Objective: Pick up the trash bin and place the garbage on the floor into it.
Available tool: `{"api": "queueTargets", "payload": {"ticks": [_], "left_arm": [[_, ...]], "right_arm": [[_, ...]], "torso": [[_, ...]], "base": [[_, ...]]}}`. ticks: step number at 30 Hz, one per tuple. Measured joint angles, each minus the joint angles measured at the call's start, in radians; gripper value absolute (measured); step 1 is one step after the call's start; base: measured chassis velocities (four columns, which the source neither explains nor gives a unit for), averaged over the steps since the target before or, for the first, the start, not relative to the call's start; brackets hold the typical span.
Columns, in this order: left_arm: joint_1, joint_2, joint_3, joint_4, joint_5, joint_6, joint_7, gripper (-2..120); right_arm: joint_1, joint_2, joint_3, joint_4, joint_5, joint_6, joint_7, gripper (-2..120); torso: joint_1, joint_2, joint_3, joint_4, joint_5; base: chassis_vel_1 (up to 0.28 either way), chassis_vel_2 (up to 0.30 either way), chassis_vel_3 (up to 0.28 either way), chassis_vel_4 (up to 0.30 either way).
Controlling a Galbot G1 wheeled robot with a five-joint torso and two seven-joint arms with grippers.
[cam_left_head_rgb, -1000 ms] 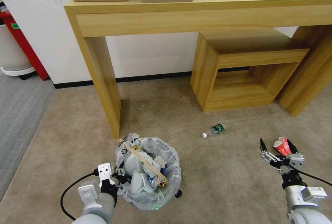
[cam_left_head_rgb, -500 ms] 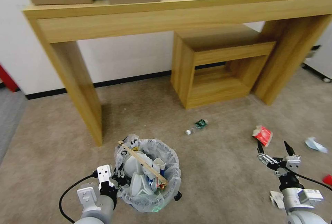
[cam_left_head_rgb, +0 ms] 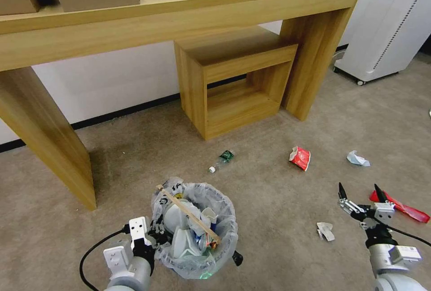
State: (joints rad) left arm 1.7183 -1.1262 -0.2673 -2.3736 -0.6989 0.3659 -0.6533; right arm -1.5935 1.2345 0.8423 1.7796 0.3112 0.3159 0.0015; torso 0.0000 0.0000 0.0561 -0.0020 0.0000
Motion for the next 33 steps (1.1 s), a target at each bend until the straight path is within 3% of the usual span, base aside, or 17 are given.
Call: {"api": "queueTargets", "payload": {"ticks": [18, 33], "left_arm": [[0.003, 0.006, 0.008, -0.003, -0.017, 0.001, -0.021, 0], [0.037, -0.027, 0.028, -0.006, 0.035, 0.002, -0.012, 0]], "right_arm": [[0.036, 0.027, -0.072, -0.003, -0.093, 0.133, 0.044, 100], [0.058, 0.021, -0.126, -0.039, -0.089, 0.197, -0.024, 100]], "torso": [[0.000, 0.000, 0.000, -0.0001, -0.0001], [0.000, 0.000, 0.000, -0.0001, 0.0000]], "base": [[0.000, 0.000, 0.000, 0.000], [0.000, 0.000, 0.000, 0.000]]}}
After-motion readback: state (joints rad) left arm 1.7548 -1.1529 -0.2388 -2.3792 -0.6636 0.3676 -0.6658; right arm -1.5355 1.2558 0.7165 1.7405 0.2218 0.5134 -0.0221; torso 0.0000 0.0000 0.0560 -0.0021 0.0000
